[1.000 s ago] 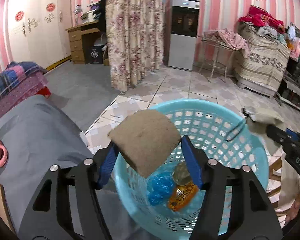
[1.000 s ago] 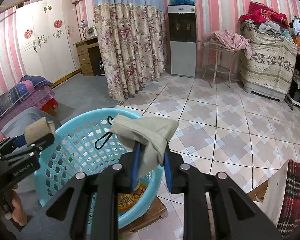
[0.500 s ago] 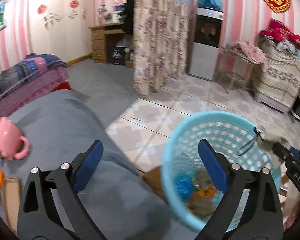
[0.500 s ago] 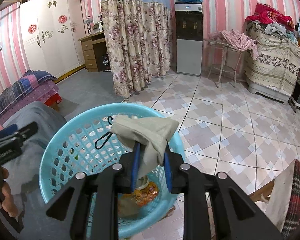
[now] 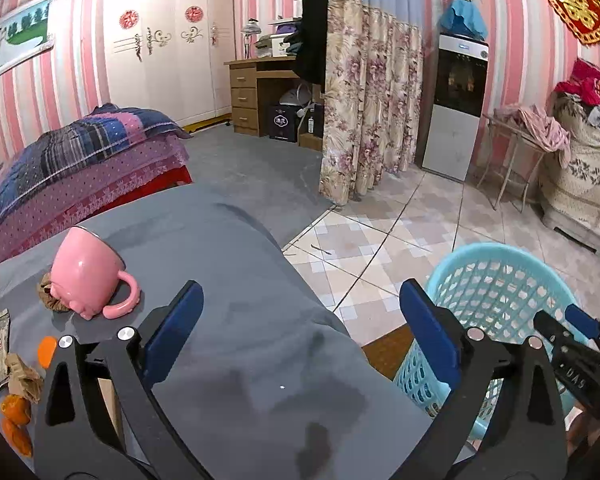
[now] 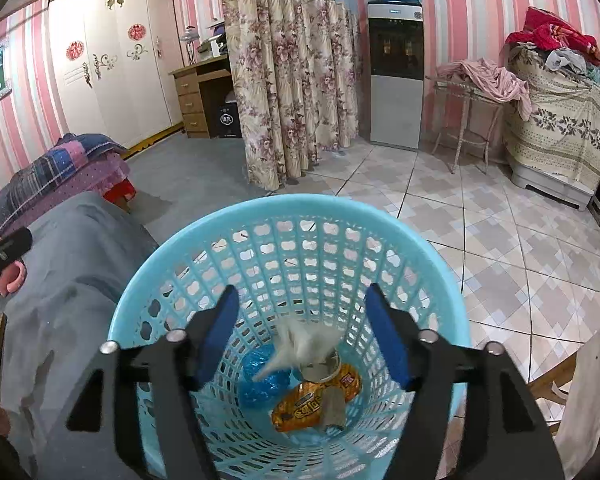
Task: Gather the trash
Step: 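Carry the paper tube and beige mask over the blue basket and open both tools, then move both open tools back over the table toward the orange peels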
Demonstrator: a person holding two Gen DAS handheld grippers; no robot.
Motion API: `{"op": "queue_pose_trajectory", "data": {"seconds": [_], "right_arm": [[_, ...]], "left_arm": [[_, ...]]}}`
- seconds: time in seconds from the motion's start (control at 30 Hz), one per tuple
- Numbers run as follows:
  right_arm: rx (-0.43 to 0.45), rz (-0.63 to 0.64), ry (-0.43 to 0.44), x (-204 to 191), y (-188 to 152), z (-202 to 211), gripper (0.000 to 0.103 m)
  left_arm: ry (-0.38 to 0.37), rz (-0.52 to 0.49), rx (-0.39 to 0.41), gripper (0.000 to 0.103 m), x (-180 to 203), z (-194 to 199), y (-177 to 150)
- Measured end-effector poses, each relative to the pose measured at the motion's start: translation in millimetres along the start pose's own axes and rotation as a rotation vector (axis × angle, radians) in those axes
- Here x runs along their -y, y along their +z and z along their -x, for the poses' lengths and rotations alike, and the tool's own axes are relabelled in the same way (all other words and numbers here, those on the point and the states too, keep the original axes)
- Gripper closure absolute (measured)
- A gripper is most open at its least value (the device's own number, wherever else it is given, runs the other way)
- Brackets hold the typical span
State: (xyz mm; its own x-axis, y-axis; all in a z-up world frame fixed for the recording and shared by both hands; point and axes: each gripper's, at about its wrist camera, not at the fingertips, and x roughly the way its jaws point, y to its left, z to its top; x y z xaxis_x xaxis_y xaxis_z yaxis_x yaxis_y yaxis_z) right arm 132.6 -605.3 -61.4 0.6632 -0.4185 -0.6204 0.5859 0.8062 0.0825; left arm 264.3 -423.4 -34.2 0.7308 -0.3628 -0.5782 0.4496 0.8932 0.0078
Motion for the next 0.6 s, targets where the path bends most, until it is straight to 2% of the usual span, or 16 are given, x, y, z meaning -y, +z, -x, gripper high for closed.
{"op": "queue_pose_trajectory", "data": {"seconds": [0.03,0.07,0.13,0.23,0.33,0.47,0.6], "right_arm": [[0.002,0.005,-0.007,-1,0,1,0.032],[0.009,0.008,-0.017,-2,0,2,0.021],[0.027,0.003,-0.028,-2,0,6,0.013],[0.032,-0.013,-0.02,-1,3,12,0.012],[0.04,-0.015,-0.024,-3,7,18,0.005],[0.061,-0.009,-0.011,-10,15,32,0.005],[0.092,0.024,0.015,-24,19,51,0.005]], "left_arm": [[0.001,0.001,-0.002,0.007,-2,0,0],[0.005,0.0,-0.005,0.007,-3,-1,0],[0.011,-0.002,-0.01,0.007,-4,-2,-1],[0.014,0.007,-0.018,0.007,-7,0,-1],[0.017,0.01,-0.009,0.007,-11,7,1],[0.005,0.035,0.008,0.007,-22,28,5],[0.048,0.036,0.031,0.006,-40,56,0]]}}
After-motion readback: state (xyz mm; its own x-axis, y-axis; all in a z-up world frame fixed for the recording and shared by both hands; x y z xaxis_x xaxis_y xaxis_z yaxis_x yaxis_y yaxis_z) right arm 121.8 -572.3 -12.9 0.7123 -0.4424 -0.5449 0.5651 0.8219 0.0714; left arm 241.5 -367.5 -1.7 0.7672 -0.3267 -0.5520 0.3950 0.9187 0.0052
